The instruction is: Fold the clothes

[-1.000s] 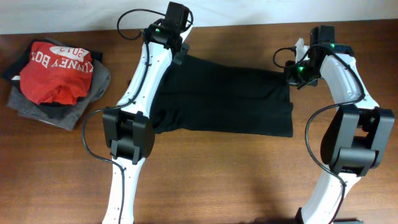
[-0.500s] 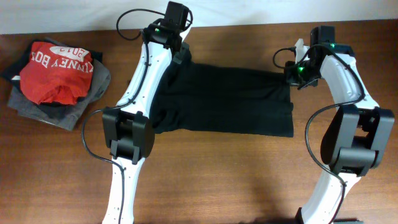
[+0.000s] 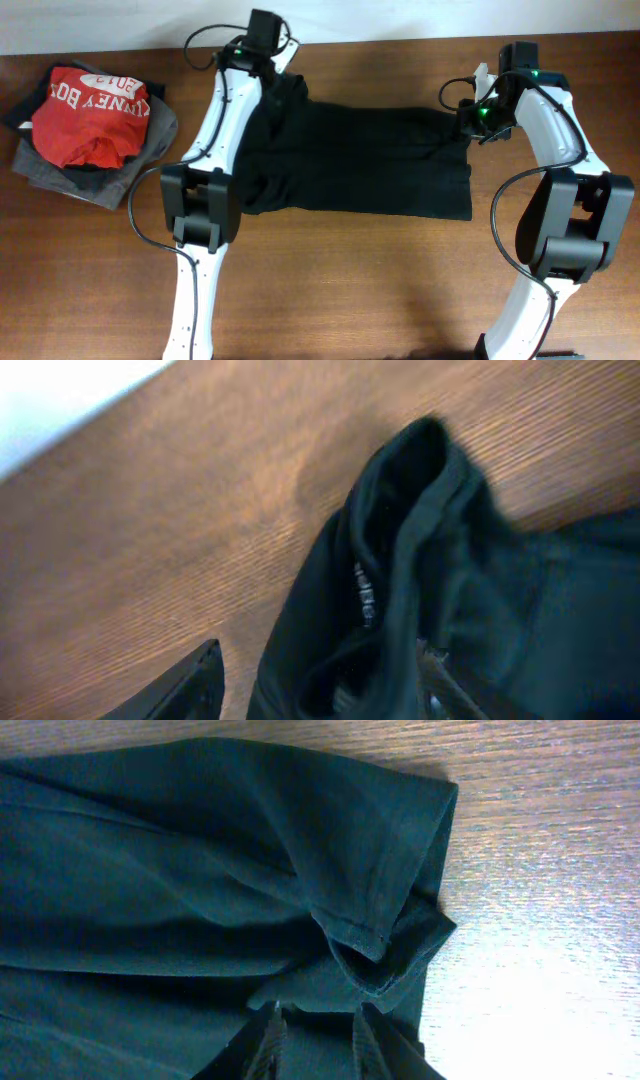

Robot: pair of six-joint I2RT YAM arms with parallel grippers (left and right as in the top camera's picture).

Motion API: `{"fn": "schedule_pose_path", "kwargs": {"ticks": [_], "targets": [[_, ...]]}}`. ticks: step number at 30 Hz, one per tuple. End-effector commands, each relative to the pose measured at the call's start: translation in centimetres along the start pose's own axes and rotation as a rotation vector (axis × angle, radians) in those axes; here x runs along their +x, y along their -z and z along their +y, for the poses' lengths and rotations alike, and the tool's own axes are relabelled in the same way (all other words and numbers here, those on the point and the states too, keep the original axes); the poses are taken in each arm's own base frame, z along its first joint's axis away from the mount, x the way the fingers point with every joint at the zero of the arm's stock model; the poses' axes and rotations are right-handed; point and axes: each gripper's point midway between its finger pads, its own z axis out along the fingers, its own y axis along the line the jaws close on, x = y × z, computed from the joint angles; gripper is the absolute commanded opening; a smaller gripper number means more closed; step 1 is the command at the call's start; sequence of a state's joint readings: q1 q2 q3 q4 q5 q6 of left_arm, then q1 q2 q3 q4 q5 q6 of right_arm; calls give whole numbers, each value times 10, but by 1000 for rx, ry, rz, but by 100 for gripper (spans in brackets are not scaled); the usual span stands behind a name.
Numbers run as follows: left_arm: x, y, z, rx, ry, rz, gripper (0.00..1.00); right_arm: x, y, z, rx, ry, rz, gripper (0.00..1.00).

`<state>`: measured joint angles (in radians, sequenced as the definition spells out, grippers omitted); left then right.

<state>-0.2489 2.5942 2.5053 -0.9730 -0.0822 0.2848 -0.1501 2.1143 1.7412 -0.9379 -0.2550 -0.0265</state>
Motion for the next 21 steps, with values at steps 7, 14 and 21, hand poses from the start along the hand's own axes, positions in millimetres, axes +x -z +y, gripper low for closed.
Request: {"fn": "schedule_pose_path", "kwargs": {"ticks": [7, 14, 21], "targets": [[1, -5, -15, 157, -32, -29, 52, -7, 5, -3, 7, 9, -20, 28], [20, -14, -27, 188, -38, 48, 16, -7, 5, -3, 7, 9, -20, 28], [16, -10, -18, 161, -16, 38, 1, -7, 5, -3, 7, 9, -20, 28]]}}
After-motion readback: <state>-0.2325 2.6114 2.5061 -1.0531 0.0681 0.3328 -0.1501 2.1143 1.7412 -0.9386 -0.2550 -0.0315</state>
